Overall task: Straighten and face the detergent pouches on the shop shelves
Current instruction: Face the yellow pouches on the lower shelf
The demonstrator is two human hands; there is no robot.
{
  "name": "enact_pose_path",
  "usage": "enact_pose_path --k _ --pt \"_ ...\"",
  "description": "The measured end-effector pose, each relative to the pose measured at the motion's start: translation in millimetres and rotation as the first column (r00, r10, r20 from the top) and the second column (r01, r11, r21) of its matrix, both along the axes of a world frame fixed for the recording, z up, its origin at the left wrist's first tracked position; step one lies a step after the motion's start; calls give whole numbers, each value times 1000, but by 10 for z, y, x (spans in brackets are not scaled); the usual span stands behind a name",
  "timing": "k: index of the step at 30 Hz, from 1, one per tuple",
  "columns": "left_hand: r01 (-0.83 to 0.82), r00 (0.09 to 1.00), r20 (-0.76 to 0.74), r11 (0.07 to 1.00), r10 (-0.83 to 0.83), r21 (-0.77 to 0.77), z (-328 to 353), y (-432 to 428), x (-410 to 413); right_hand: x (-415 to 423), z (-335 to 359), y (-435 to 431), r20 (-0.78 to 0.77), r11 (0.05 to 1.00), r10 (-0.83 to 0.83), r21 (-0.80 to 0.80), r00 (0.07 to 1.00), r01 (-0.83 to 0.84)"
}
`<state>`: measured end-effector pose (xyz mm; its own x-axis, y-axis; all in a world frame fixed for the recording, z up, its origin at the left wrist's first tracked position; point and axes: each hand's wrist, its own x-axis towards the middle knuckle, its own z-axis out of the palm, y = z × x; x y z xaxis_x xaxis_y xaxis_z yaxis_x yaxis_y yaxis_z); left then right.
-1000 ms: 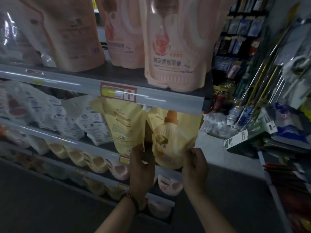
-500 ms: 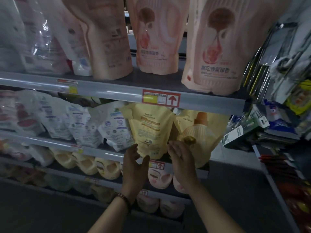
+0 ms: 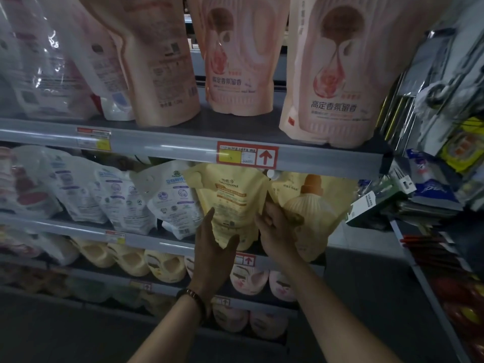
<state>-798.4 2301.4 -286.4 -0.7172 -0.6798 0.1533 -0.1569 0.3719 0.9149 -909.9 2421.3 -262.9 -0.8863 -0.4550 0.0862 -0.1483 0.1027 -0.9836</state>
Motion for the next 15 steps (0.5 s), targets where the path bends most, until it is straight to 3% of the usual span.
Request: enact_pose_path --k 8,15 --pt "19 1000 -16 994 -21 -104 -39 97 -116 -61 -37 -54 20 999 -25 39 999 24" --pt "55 998 -8 995 -56 -89 -65 62 -163 -61 -83 -149 -34 994 -61 86 998 64"
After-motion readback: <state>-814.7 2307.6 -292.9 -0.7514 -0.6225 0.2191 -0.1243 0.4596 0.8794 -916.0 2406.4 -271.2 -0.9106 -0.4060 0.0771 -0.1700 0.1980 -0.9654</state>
